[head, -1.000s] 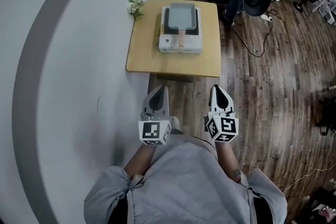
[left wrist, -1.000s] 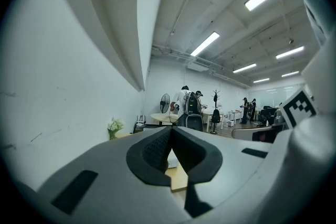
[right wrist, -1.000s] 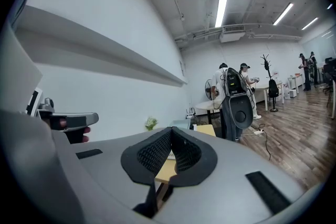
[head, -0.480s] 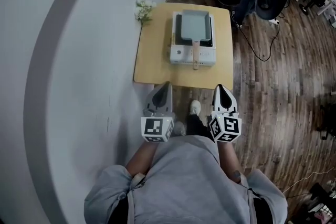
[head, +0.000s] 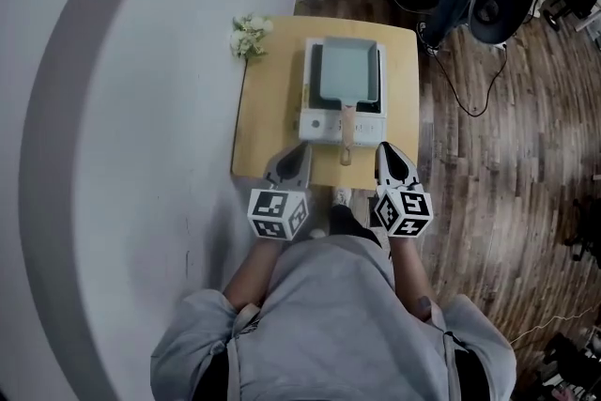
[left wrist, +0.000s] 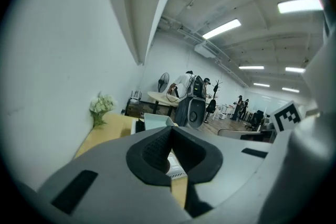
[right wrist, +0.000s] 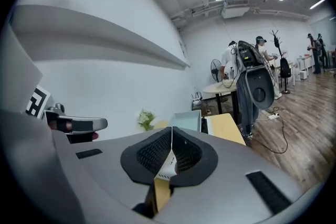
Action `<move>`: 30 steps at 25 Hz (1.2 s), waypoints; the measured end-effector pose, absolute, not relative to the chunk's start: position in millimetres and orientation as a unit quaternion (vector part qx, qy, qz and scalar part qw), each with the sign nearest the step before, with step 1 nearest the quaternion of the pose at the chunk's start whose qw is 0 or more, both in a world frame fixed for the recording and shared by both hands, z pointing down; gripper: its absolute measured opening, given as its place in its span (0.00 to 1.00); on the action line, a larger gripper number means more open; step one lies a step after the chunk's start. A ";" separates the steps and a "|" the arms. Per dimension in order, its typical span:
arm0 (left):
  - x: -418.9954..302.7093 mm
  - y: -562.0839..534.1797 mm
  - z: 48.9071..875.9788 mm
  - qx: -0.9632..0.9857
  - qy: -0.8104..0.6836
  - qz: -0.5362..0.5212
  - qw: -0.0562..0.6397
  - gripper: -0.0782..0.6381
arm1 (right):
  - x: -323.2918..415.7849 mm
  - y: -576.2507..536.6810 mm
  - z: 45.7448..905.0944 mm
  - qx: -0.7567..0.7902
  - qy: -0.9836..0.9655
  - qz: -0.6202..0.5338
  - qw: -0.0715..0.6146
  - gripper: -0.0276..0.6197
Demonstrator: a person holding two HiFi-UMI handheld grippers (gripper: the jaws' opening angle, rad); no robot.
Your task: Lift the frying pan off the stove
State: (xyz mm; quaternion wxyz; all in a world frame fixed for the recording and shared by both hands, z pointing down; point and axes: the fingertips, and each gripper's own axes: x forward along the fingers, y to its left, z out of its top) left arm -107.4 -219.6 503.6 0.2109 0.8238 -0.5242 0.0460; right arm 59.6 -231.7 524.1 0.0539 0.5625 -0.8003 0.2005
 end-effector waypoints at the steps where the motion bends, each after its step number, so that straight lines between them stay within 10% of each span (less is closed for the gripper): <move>1: -102.3 -229.9 511.4 0.825 -0.511 0.047 0.238 0.11 | 59.1 -241.6 529.6 0.553 -0.803 0.215 0.056 0.04; 11: -55.6 -272.8 608.4 0.792 -0.322 0.048 0.516 0.13 | 38.1 -279.4 607.0 0.391 -0.814 0.424 0.070 0.15; 14: -44.4 -275.5 624.5 0.775 -0.266 0.046 0.571 0.31 | 30.5 -276.1 629.1 0.332 -0.796 0.505 0.047 0.19; 30: 16.1 -300.8 652.1 0.729 -0.071 0.030 0.680 0.38 | -25.5 -246.0 633.5 0.093 -0.753 0.651 0.012 0.31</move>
